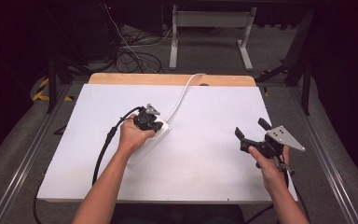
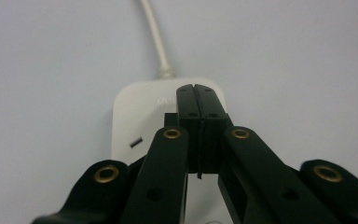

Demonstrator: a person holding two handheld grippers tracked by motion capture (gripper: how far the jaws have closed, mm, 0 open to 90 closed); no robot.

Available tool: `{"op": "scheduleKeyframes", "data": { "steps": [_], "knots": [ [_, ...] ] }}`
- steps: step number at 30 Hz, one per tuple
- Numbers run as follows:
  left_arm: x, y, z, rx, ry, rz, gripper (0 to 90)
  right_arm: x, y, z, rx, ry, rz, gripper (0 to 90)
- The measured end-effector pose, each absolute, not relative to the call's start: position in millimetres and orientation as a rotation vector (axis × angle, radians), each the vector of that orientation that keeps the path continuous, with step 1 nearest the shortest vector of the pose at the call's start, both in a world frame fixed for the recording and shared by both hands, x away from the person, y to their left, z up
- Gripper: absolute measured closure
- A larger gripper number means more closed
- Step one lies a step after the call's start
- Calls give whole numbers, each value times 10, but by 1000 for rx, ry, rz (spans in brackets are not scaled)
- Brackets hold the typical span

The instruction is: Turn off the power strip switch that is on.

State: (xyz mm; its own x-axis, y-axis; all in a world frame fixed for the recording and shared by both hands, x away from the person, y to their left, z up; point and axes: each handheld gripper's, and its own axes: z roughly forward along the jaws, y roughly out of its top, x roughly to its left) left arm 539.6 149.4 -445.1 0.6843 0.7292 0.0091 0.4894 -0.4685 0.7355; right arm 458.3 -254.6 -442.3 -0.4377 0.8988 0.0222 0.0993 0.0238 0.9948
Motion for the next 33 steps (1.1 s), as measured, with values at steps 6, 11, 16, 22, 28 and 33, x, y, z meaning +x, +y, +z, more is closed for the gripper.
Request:
{"op": "scheduleKeyframes", "data": {
  "steps": [6,11,16,22,28,33],
  "knots": [
    [5186,1772,-4226,1902,892,556,900,4564,-2562,-4420,1035,1616,1487,38],
    [4952,2027,-4158,1744,902,647,900,4547,-2573,-4410,1038,1607,1486,37],
    [4624,2385,-4214,1600,951,747,900,4554,-2547,-4418,1034,1619,1483,37],
    [4438,2604,-4204,1494,998,835,900,4553,-2536,-4417,1026,1623,1479,37],
    [4253,2793,-4234,1437,1062,893,900,4552,-2563,-4418,1033,1619,1477,37],
    [4218,2861,-4251,1424,1088,919,900,4556,-2544,-4416,1021,1624,1479,37]
  ]
}}
